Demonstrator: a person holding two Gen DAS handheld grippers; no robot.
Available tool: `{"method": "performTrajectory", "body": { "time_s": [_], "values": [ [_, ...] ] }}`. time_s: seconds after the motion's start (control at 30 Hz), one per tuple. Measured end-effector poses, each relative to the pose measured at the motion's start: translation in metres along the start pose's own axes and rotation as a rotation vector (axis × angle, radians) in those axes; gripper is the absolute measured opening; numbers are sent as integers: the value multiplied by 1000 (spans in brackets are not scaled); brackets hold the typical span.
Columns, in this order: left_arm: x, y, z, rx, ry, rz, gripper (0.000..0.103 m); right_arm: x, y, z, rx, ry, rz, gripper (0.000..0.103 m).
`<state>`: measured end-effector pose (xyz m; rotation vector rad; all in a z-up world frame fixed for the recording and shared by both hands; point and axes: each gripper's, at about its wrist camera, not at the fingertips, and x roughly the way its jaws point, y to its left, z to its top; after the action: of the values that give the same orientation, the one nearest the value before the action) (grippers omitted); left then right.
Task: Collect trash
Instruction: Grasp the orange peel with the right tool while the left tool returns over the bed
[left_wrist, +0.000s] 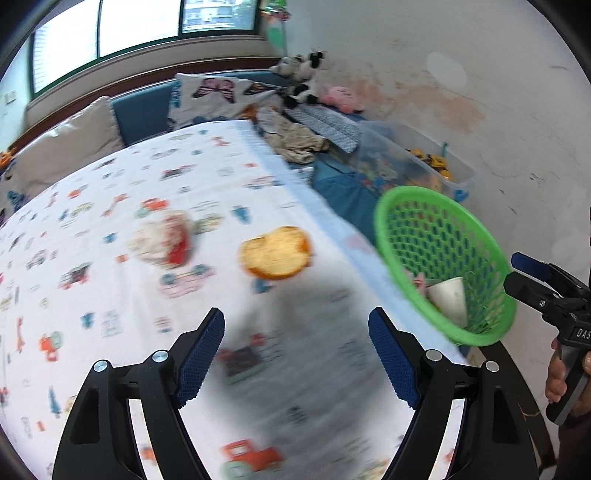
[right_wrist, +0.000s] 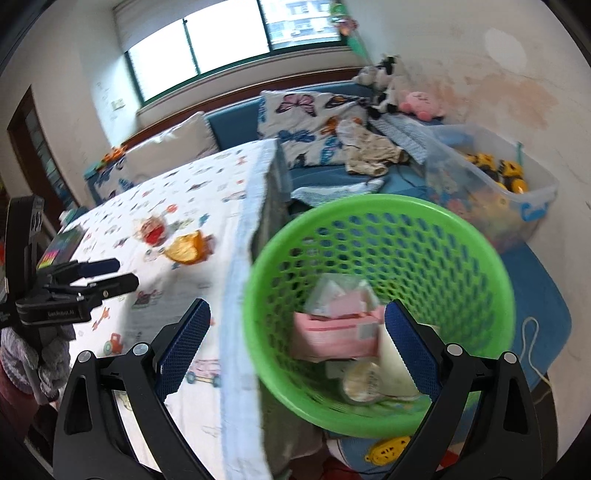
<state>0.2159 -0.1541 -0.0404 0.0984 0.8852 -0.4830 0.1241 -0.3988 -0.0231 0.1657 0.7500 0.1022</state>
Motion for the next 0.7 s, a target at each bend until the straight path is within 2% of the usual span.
{"method": "performTrajectory", "body": {
  "time_s": [0.37, 0.7],
  "values": [
    [-23, 69, -6, -98, -23, 106, 77, 53, 65, 13, -122, 67, 83, 94],
    [-25, 108, -8, -161, -24, 140, 77, 110, 112, 24, -214, 131, 110, 87]
  ]
}}
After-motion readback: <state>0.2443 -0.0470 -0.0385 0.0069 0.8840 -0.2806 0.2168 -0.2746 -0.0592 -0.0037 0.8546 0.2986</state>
